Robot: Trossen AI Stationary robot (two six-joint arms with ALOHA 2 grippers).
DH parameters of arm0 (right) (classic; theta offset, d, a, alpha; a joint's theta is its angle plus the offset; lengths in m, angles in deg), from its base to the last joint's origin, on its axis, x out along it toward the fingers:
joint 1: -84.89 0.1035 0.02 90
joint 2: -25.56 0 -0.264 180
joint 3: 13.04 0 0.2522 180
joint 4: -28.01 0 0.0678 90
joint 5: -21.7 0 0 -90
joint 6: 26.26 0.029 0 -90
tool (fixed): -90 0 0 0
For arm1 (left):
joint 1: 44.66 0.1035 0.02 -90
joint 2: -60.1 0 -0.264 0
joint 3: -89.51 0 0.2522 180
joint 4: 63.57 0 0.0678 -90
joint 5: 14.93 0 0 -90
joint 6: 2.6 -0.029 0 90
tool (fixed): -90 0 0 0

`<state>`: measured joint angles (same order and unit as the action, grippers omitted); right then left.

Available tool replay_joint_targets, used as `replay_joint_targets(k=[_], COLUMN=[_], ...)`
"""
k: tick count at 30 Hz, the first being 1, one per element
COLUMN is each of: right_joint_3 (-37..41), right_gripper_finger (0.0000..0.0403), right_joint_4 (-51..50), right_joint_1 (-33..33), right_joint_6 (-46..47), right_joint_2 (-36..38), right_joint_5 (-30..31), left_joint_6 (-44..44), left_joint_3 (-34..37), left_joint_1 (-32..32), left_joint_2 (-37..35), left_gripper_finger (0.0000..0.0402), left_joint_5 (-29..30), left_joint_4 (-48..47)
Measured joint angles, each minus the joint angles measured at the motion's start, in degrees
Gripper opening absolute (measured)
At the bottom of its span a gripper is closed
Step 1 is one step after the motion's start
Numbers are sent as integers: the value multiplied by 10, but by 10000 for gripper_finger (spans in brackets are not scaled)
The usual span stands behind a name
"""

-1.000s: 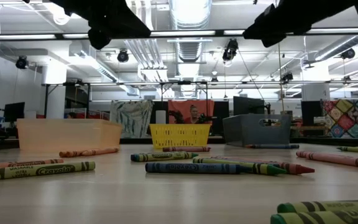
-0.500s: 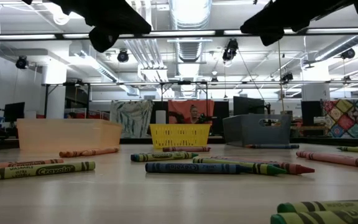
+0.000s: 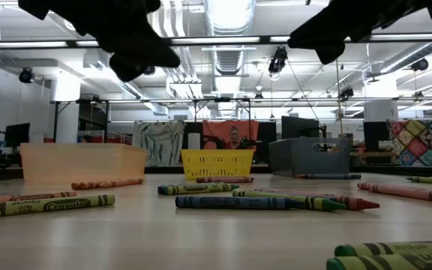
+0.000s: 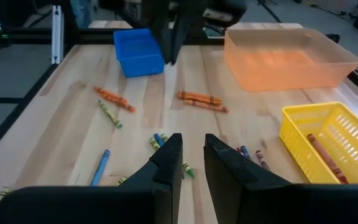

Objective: Sort crayons
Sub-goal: Put the orange crayon into the blue bin

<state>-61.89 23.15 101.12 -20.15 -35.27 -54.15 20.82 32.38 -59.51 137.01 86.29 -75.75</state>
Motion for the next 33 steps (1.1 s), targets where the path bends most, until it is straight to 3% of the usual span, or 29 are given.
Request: replay_joint_targets(k=[9,18,26,33], right_joint_3=[0,0,0,0], right_gripper_finger=[59,59,59,59], right_joint_4=[3,4,4,3], right_joint_1=[0,0,0,0], right_joint_6=[5,-1,-8,-12], right_joint_2=[0,-1,-1,-1], right_joint_5=[25,44,55,55], left_joint_6=[289,357,356,365], left_joint_3=[0,0,0,0], left_joint_1=[0,0,1,1], left_joint_2=[18,18,18,38], left_gripper_finger=[31,30,19,15], left_joint_5=[-18,6,29,95], left_joint_4=[-106,-114,-77,-43])
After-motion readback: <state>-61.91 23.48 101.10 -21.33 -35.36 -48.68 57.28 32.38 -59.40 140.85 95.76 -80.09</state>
